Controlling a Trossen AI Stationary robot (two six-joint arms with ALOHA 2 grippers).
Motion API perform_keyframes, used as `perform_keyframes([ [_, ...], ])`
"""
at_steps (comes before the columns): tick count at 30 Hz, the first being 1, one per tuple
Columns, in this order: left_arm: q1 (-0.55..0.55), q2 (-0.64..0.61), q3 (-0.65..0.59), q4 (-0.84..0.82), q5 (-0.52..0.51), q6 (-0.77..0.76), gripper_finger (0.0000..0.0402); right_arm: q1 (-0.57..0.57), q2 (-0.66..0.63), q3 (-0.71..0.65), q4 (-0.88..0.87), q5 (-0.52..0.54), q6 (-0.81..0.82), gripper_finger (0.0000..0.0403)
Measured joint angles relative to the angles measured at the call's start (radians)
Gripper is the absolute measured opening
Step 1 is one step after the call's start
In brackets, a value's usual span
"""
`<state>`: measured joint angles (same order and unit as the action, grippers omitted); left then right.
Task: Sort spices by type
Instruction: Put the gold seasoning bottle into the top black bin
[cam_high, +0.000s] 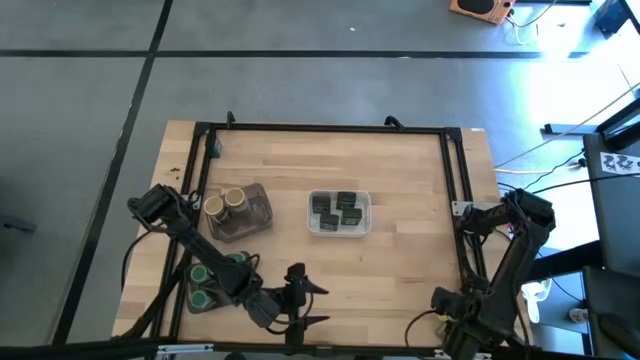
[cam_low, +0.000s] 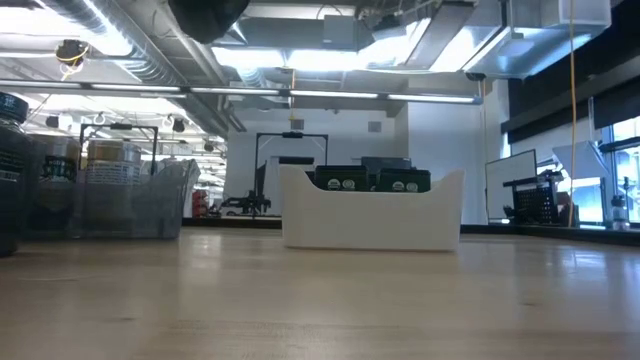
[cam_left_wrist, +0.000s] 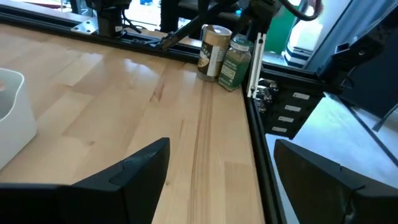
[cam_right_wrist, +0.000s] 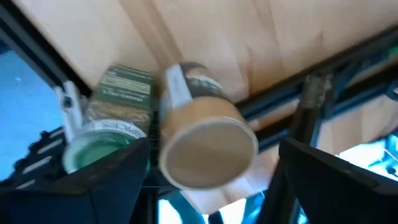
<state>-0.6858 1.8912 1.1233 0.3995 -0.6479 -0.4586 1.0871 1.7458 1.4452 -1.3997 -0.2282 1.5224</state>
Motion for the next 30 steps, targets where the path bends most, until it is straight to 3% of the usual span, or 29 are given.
perform_keyframes([
  [17,-0.008,0.0,0.0,-0.004,-0.001,-0.001,0.0285,0.016,0.003,0.0,-0.032,-0.07,-0.063,0.0358],
  [30,-0.008,-0.001,0.0,-0.005,-0.001,0.027,0.0285,0.019,0.008,-0.126,-0.003,-0.068,-0.107,0.0358],
])
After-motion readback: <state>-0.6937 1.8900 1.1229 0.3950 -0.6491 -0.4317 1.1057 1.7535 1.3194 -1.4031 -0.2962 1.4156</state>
